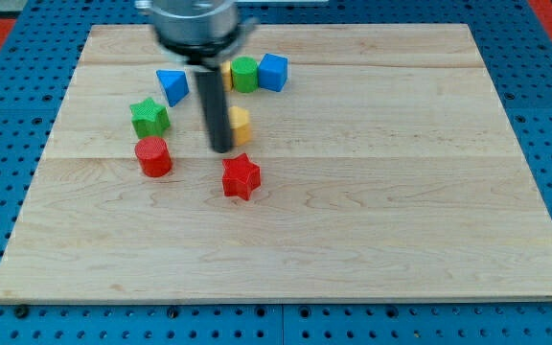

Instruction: Slide the red star closer to the red circle

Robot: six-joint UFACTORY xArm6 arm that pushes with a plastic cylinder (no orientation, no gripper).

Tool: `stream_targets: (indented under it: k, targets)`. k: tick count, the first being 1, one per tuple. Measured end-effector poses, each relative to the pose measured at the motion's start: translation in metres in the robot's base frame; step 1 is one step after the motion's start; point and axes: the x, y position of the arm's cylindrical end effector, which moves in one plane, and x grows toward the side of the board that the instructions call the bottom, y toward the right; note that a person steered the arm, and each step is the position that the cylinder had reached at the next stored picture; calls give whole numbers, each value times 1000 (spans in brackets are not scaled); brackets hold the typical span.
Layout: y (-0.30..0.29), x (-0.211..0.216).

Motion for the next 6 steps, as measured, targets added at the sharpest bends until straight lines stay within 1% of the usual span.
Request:
stream_targets:
  k: [1, 2, 3, 4, 5, 6]
  targets:
    - [51, 23]
    - [14, 63]
    - [-17, 50]
    - [2, 31]
    - [-60, 54]
    - [-83, 70]
